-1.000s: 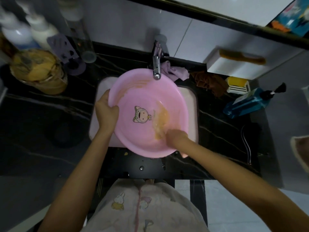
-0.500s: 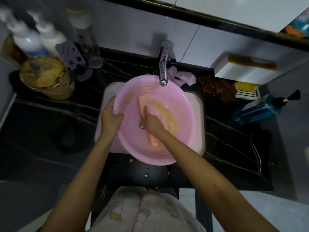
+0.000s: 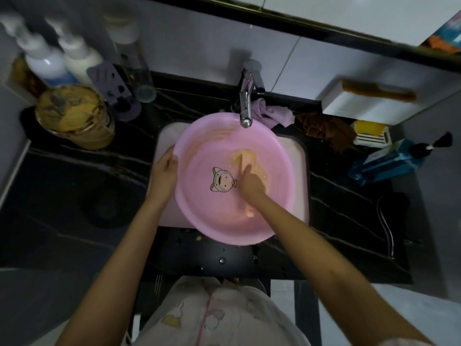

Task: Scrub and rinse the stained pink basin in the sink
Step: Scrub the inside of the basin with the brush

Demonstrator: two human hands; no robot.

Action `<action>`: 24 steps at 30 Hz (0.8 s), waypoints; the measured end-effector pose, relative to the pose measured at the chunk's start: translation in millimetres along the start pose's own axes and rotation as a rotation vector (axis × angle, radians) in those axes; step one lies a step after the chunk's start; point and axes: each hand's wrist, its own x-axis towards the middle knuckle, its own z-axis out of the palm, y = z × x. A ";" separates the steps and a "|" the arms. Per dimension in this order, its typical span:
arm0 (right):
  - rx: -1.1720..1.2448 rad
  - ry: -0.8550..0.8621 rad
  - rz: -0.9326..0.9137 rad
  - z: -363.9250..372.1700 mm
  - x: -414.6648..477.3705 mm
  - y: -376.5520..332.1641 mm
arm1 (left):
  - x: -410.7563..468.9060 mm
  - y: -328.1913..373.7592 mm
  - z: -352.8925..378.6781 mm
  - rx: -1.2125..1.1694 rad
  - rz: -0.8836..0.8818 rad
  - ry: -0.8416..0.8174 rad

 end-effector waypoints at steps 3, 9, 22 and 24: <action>0.176 0.034 0.009 17.1 5.3 -25.3 | 0.9 3.7 -1.1 0.010 -0.009 -0.012; 0.729 -0.171 -0.147 21.9 -18.9 -50.6 | 3.2 1.4 -5.6 -0.070 -0.054 -0.033; 0.853 -0.561 -0.059 -18.2 -94.1 -77.0 | -0.2 -0.4 -15.3 -0.070 -0.003 -0.204; 1.156 -0.465 -0.040 -34.1 -63.8 -95.0 | -1.6 5.7 -13.8 -0.046 -0.003 -0.216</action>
